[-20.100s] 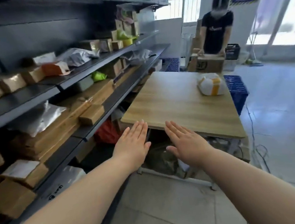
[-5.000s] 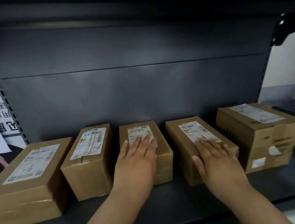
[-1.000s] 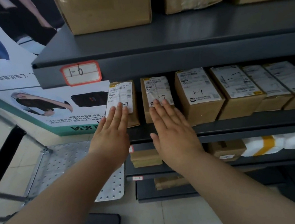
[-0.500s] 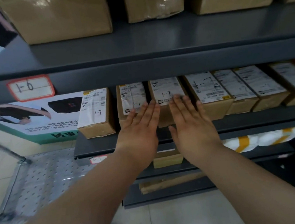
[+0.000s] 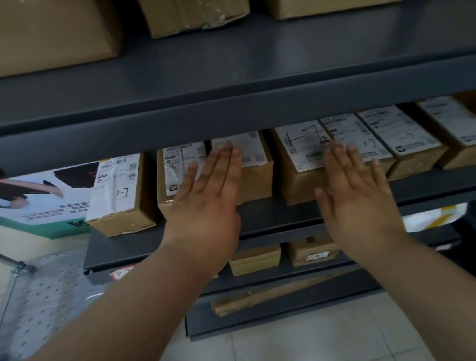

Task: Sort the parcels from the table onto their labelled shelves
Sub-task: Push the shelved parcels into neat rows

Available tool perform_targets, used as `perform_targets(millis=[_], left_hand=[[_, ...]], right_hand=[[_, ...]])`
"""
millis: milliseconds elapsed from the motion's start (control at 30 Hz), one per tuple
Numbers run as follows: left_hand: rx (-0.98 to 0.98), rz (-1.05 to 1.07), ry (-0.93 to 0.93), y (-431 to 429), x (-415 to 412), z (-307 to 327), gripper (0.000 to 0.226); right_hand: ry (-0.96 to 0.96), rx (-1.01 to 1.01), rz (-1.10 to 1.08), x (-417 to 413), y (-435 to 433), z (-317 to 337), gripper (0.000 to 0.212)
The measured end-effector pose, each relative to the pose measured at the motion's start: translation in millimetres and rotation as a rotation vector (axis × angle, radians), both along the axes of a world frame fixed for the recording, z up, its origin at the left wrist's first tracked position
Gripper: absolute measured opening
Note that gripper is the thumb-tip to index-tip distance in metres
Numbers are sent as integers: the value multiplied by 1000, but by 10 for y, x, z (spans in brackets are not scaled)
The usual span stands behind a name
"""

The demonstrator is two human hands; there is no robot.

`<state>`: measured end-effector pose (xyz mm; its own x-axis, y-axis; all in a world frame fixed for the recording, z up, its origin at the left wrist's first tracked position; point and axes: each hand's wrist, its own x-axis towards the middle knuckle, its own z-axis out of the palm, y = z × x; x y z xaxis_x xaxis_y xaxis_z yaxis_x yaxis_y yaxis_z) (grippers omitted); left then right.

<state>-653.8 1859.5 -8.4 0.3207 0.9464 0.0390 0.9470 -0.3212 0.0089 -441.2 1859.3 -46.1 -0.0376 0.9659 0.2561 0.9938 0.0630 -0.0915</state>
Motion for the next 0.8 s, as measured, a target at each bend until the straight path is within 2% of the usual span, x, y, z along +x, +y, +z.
perform_targets(millis=[167, 333, 433, 533, 667, 800], left_hand=[[14, -92, 39, -8, 448, 30, 76], [-15, -162, 51, -3, 800, -16, 76], [-19, -176, 57, 19, 958, -30, 79], [-22, -161, 76, 61, 1109, -58, 76], [-67, -109, 118, 98, 1295, -133, 74], [-75, -74, 121, 98, 1343, -195, 73]], right_hand=[[-16, -38, -8, 54, 87, -132, 65], [135, -72, 19, 114, 148, -45, 69], [203, -23, -34, 400, 133, -20, 65], [123, -84, -16, 717, 172, -58, 60], [-80, -190, 124, 883, 262, -68, 67], [-95, -204, 110, 892, 329, -80, 57]])
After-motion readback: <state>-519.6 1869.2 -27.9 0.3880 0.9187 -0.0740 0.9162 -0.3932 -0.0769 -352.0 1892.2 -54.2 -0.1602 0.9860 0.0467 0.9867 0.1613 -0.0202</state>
